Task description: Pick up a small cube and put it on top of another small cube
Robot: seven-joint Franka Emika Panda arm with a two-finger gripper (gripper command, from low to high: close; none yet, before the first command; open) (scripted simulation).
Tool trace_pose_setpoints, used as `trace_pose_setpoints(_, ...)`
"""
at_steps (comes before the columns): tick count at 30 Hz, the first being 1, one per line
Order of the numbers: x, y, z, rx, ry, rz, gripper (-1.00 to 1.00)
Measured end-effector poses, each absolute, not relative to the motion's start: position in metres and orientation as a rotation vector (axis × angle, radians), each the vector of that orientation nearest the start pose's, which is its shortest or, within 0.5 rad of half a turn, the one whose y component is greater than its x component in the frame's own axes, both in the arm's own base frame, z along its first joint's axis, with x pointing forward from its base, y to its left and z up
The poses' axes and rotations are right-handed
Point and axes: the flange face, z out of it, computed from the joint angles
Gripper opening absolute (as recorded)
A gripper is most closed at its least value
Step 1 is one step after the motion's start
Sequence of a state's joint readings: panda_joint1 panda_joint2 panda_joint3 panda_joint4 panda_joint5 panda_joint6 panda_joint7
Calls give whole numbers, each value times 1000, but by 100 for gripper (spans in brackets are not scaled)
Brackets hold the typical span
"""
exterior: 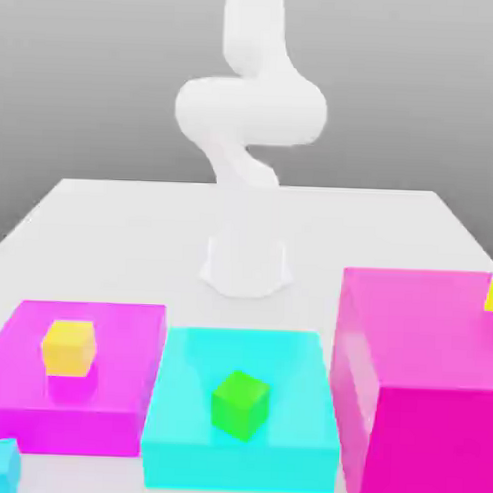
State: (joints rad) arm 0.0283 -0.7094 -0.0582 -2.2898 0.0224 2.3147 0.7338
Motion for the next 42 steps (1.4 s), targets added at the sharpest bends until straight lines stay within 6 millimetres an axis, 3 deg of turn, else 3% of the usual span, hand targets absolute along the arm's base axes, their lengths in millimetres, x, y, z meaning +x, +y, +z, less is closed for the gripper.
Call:
trace_pose_setpoints(4, 427, -50, 634, -2543, 981, -787, 0)
trace_pose_setpoints(9, 474, -86, 563, -2609, 958, -626, 0)
trace_pose_setpoints(17, 518, -148, 438, -2708, 943, -405, 0)
trace_pose_setpoints(25, 522, -209, 314, -2829, 929, -213, 0)
trace_pose_setpoints(33, 491, -274, 208, -2987, 898, -29, 0)
trace_pose_setpoints(37, 486, -283, 149, -3013, 889, -4, 0)
trace_pose_setpoints(38, 486, -283, 137, -3013, 889, -2, -100)
trace_pose_setpoints(42, 486, -283, 137, -3012, 889, 0, -100)
